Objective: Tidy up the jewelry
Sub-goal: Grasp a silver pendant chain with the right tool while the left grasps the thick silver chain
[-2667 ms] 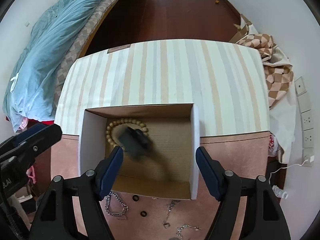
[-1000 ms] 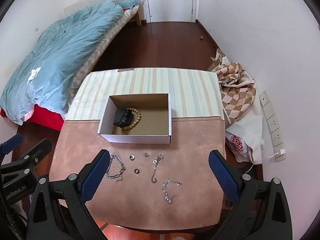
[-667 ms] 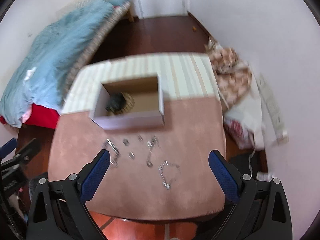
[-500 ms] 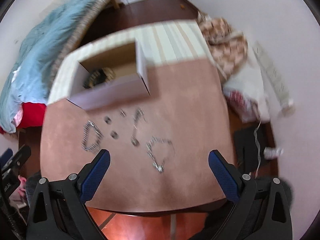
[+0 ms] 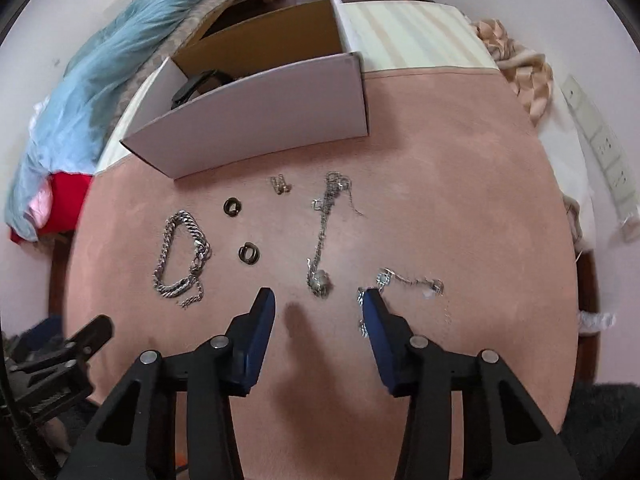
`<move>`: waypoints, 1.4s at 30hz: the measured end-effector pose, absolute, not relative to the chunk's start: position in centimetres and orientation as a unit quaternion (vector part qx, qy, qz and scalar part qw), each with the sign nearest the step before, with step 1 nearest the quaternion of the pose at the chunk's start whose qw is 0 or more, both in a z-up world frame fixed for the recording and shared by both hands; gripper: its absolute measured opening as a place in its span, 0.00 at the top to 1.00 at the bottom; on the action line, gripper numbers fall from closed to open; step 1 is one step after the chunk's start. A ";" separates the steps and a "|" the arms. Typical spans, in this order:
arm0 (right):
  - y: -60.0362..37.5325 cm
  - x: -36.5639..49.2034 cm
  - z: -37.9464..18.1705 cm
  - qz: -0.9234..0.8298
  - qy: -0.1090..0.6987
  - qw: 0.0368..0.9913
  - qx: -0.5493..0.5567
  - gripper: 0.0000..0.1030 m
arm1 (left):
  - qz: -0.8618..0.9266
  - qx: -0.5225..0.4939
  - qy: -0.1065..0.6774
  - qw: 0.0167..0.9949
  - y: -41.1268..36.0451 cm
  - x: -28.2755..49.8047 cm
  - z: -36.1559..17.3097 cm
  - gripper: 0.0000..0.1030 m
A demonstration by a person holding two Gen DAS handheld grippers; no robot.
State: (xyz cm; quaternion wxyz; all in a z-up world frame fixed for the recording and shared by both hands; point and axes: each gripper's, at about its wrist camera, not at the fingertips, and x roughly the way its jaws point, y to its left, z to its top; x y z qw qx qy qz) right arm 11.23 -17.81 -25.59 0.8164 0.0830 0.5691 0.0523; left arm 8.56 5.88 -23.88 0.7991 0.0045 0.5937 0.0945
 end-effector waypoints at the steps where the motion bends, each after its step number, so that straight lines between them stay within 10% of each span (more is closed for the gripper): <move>1: -17.5 11.5 -25.6 0.058 0.568 0.817 0.080 0.60 | 0.094 0.002 0.595 0.798 6.0 8.7 -24.1 0.01; 5: -16.4 11.8 -26.1 0.055 0.567 0.821 0.042 0.89 | 0.086 -0.007 0.601 0.794 6.0 9.4 -24.5 0.01; 16: -19.4 10.4 -23.8 0.041 0.534 0.840 0.082 0.90 | 0.001 -0.119 0.611 0.782 4.6 10.8 -25.5 0.04; 24: -20.1 10.8 -23.1 0.030 0.527 0.844 0.090 0.90 | -0.008 -0.080 0.604 0.793 1.2 11.7 -26.0 0.47; 28: -20.5 10.7 -23.2 0.026 0.529 0.843 0.097 0.90 | -0.025 -0.057 0.595 0.801 -0.7 11.7 -25.9 0.92; 42: -21.5 10.5 -19.5 0.050 0.503 0.852 0.138 0.90 | -0.059 -0.125 0.567 0.812 3.7 11.1 -22.7 0.98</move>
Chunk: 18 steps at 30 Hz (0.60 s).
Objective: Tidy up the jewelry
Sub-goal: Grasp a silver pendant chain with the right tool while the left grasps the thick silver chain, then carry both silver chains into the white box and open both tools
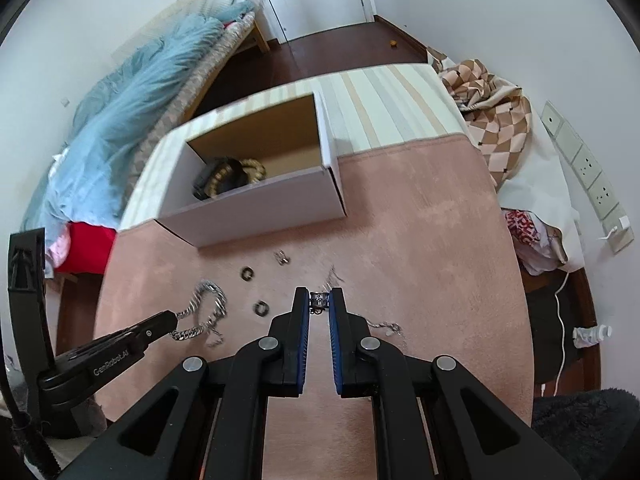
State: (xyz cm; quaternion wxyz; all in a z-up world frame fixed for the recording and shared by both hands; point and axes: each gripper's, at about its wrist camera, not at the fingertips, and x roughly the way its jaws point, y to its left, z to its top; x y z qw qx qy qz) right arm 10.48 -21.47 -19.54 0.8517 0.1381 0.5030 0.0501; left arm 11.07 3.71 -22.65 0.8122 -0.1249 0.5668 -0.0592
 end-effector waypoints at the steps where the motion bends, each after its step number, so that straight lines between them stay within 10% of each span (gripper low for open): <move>1: -21.5 10.5 -19.2 0.053 0.501 0.852 0.141 0.90 | -0.061 -0.126 0.563 0.814 3.7 11.4 -22.2 0.98; 18: -20.7 13.9 -10.8 0.137 0.460 0.863 0.161 0.90 | -0.136 -0.128 0.495 0.848 3.8 13.5 -11.8 0.98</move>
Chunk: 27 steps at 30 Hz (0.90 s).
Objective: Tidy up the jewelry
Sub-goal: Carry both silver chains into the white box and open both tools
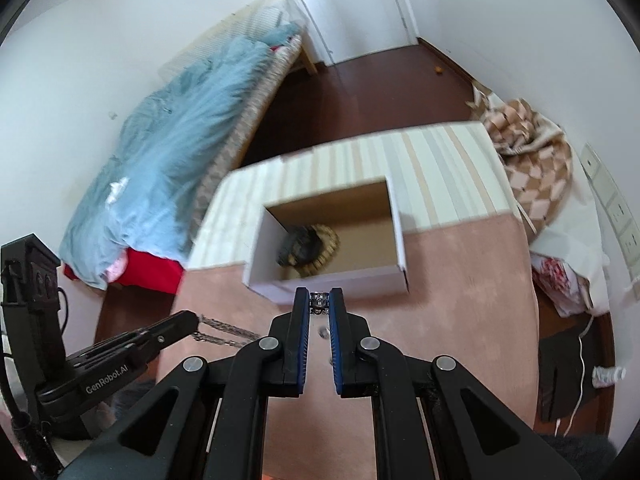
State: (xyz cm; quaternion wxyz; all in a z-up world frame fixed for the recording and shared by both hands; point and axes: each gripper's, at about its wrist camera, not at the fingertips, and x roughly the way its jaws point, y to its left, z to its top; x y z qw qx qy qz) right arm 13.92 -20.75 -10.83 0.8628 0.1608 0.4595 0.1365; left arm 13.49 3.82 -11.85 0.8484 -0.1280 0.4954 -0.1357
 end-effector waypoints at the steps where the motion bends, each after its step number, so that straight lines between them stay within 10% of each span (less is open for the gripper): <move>1: -20.8 14.5 -10.2 0.142 0.456 0.864 0.162 0.90 | -0.141 -0.127 0.492 0.850 3.7 13.9 -11.2 0.98; 24: -20.6 31.6 -16.1 0.163 0.588 0.781 0.137 0.90 | -0.181 -0.154 0.577 0.781 -1.2 26.3 -14.8 0.96; 27: -20.7 32.2 -17.1 0.162 0.607 0.766 0.139 0.88 | -0.154 -0.134 0.582 0.787 -1.0 26.4 -15.0 0.84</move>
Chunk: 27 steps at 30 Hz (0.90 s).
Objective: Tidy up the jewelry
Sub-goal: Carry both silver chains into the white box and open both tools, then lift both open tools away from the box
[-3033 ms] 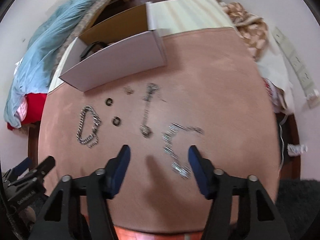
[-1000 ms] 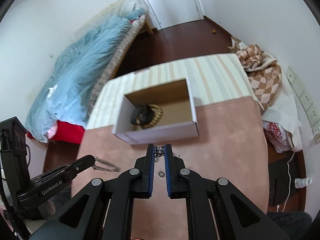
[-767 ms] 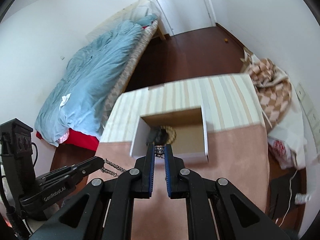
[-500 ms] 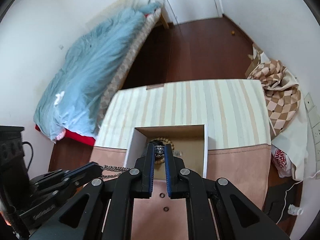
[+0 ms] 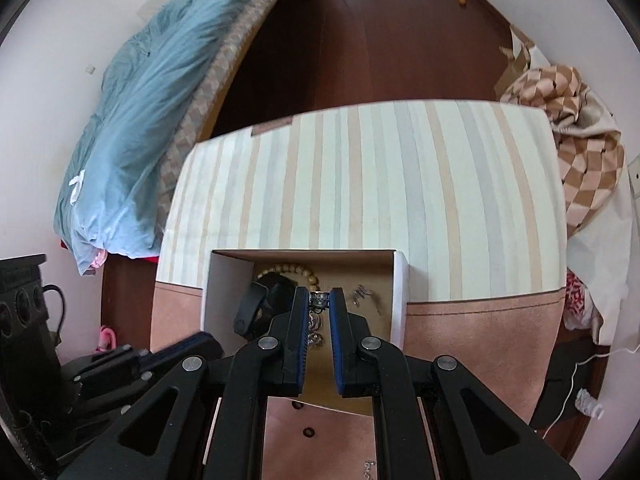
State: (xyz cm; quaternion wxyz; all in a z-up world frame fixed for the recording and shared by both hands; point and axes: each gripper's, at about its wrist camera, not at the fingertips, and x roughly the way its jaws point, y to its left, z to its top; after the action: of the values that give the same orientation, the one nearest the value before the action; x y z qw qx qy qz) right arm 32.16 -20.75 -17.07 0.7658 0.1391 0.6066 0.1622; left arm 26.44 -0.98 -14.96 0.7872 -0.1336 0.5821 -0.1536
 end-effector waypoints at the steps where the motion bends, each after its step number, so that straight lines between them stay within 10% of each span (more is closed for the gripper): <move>1: -20.8 32.3 -17.3 0.160 0.609 0.764 0.139 0.81 | -0.145 -0.129 0.580 0.791 -0.7 26.3 -14.9 0.59; 3: -21.0 32.1 -17.4 0.156 0.611 0.763 0.139 0.55 | -0.118 -0.124 0.571 0.803 0.3 26.0 -14.6 0.17; 5: -21.1 32.0 -17.3 0.153 0.611 0.764 0.141 0.38 | -0.104 -0.124 0.557 0.815 1.2 25.7 -14.4 0.17; 15: -20.2 28.8 -16.1 0.088 0.582 0.807 0.051 0.35 | 0.007 -0.028 0.528 0.849 3.5 23.2 -14.4 0.01; 19: -19.5 26.4 -16.5 0.046 0.568 0.821 0.007 0.07 | 0.020 -0.008 0.527 0.850 3.6 22.3 -15.0 0.01; 27: -19.1 23.1 -17.1 0.009 0.554 0.833 -0.004 0.06 | 0.019 0.004 0.530 0.848 3.2 20.6 -15.1 0.01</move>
State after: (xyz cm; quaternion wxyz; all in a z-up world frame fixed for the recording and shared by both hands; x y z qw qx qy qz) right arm 23.12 -19.15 -17.10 0.8327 -0.0040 0.5536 0.0090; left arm 20.63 3.22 -15.07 0.8476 0.0044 0.5302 0.0192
